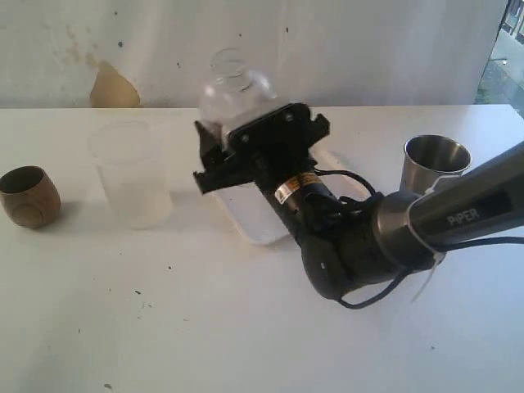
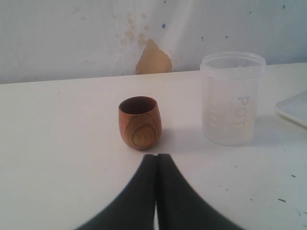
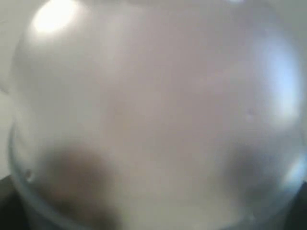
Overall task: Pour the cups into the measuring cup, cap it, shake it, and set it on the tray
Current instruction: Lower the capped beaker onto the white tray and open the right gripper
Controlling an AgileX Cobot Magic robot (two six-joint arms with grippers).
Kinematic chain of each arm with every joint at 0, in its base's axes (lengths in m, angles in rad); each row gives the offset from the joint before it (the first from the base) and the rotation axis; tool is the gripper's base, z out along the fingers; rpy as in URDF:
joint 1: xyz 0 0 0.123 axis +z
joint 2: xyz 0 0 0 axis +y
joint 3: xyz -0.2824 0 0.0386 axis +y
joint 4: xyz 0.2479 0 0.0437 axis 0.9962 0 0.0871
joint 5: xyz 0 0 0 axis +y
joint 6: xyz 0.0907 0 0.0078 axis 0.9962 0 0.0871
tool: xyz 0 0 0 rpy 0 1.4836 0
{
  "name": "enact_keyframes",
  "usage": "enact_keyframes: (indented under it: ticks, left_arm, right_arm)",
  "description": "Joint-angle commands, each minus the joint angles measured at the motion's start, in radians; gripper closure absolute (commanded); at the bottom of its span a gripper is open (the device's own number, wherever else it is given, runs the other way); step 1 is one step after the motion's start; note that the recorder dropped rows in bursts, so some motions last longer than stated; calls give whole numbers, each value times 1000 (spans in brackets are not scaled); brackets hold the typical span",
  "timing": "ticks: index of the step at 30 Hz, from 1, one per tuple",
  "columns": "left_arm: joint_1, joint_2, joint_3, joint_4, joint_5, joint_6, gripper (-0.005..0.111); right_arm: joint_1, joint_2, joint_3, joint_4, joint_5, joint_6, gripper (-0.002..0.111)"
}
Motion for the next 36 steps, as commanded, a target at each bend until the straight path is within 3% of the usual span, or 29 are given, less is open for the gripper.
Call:
enact_keyframes:
  ticks: [1, 6, 17, 20, 24, 27, 29, 36]
  left_arm:
    - [-5, -5, 2, 3, -8, 1, 106]
    - [-5, -5, 2, 3, -8, 1, 106]
    - [-5, -5, 2, 3, -8, 1, 106]
    - [-5, -5, 2, 3, -8, 1, 106]
    - [-5, -5, 2, 3, -8, 1, 106]
    - [-5, -5, 2, 3, -8, 1, 106]
    - [-5, -5, 2, 3, -8, 1, 106]
    - [-5, -5, 2, 3, -8, 1, 106]
  right_arm:
    - [-22, -17, -83, 347, 156, 126, 108]
    - [-30, -17, -111, 327, 266, -41, 108]
    - [-30, 35, -116, 352, 262, -44, 107]
    - [-38, 41, -134, 332, 291, -75, 93]
    - [-37, 42, -154, 328, 307, -80, 48]
    - [-37, 42, -173, 334, 334, -96, 23]
    - [-37, 42, -181, 334, 360, -112, 17]
    - [-37, 42, -190, 374, 384, -114, 17]
